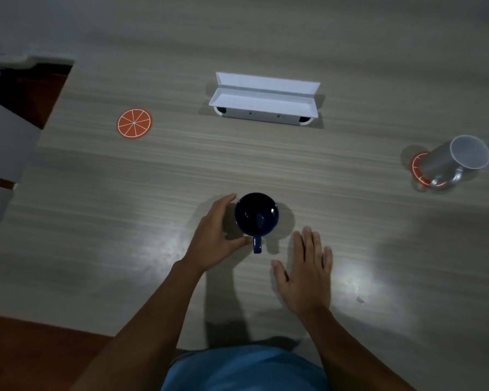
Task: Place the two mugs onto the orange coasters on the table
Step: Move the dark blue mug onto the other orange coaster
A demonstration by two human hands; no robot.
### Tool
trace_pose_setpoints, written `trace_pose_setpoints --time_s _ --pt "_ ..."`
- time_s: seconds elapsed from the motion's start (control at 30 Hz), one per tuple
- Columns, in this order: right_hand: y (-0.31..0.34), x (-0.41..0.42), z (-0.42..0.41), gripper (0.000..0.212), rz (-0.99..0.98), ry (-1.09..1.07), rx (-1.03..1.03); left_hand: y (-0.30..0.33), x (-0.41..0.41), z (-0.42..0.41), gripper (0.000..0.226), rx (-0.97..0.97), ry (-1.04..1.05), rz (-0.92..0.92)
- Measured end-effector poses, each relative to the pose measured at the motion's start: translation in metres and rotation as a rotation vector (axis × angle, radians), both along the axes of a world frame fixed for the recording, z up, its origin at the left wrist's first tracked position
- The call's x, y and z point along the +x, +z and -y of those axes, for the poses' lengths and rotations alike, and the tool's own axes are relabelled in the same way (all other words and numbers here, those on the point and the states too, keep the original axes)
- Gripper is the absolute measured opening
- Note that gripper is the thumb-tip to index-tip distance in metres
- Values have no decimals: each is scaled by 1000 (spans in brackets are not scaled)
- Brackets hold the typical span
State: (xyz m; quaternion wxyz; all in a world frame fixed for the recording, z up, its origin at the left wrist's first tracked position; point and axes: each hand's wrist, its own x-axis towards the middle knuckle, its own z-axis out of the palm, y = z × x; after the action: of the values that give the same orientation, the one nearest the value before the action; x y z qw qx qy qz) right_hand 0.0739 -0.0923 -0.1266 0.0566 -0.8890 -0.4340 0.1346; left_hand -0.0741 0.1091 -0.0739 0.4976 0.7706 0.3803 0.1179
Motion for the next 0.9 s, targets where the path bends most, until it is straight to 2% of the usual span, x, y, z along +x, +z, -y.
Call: trace_pose_setpoints --time_s 0.1,0.27,0.6,0.9 --pt "-1 -1 0 84 4 -1 -9 1 15 -4 109 -64 -74 57" --pt "-1 -1 -1 85 1 -1 -29 -1 25 -3 92 -128 -69 121" --pt "13 -3 -15 89 -78 7 1 -3 5 -17 91 -149 247 228" --pt "36 -34 -120 87 -149 198 12 7 -47 -88 94 -105 513 233"
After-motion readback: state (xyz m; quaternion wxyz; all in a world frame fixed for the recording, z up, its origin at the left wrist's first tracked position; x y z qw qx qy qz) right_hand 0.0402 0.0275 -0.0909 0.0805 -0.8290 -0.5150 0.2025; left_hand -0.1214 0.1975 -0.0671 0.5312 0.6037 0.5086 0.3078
